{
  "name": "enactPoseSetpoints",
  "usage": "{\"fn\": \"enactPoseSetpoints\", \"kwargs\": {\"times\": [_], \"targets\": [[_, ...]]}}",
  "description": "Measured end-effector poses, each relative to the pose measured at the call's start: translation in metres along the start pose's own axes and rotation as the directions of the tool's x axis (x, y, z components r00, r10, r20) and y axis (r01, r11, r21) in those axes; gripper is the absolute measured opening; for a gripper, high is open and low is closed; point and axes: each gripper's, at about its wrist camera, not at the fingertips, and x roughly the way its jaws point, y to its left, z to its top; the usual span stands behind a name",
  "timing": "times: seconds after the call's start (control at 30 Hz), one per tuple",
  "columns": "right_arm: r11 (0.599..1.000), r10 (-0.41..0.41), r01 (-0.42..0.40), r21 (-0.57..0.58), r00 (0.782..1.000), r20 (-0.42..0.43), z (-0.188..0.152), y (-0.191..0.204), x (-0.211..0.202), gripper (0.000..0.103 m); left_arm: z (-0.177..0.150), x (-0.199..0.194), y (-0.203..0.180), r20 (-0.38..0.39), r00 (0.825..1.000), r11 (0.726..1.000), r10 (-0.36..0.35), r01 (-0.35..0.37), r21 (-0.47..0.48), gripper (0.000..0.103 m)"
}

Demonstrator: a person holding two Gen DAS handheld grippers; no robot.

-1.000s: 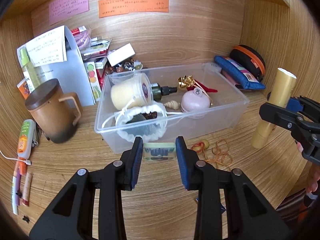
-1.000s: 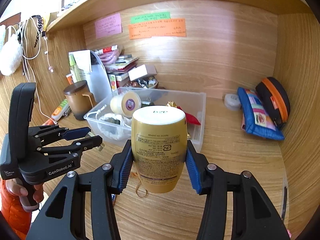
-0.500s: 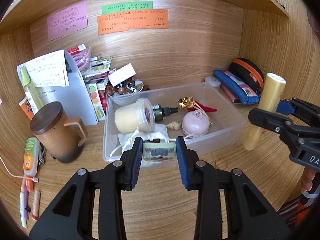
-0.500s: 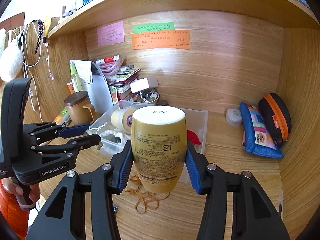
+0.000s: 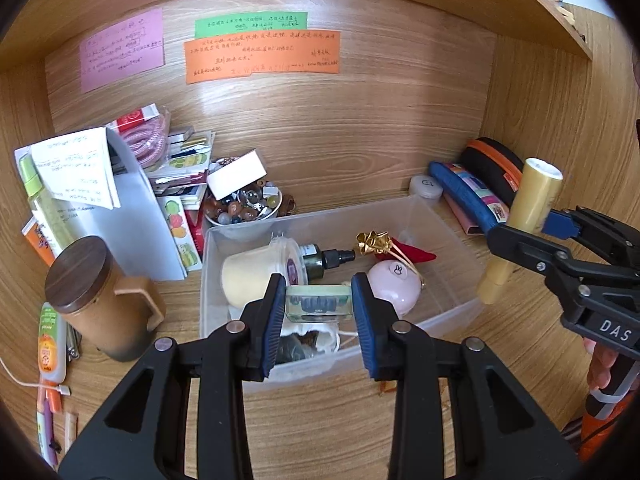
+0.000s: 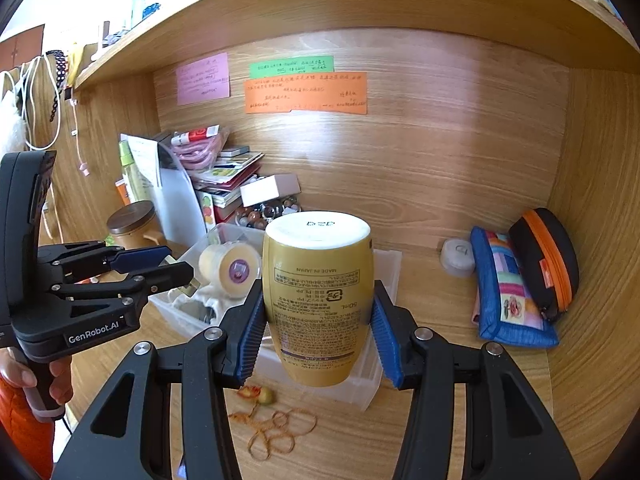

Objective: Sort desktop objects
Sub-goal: 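Grasp the green dotted block with the left gripper while the right gripper holds the bottle, then carry the green block and yellow bottle over the clear box with both grippers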

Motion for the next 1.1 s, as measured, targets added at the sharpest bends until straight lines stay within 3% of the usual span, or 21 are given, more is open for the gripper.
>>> {"fn": "enactPoseSetpoints", "kwargs": {"times": [0.43, 1.1], "targets": [[1.000, 0.001, 0.000, 0.013, 0.998, -0.058, 0.000, -0.014, 0.040, 0.046, 0.009, 0.038, -0.014, -0.050, 0.998, 0.998, -0.048, 0.049, 0.030, 0.033], [1.000, 0.003, -0.006, -0.012, 0.985, -0.173, -0.020, -0.017, 0.088, 0.046, -0.005, 0.081, -0.012, -0.139, 0.987, 0.995, -0.081, 0.087, 0.039, 0.033]]}}
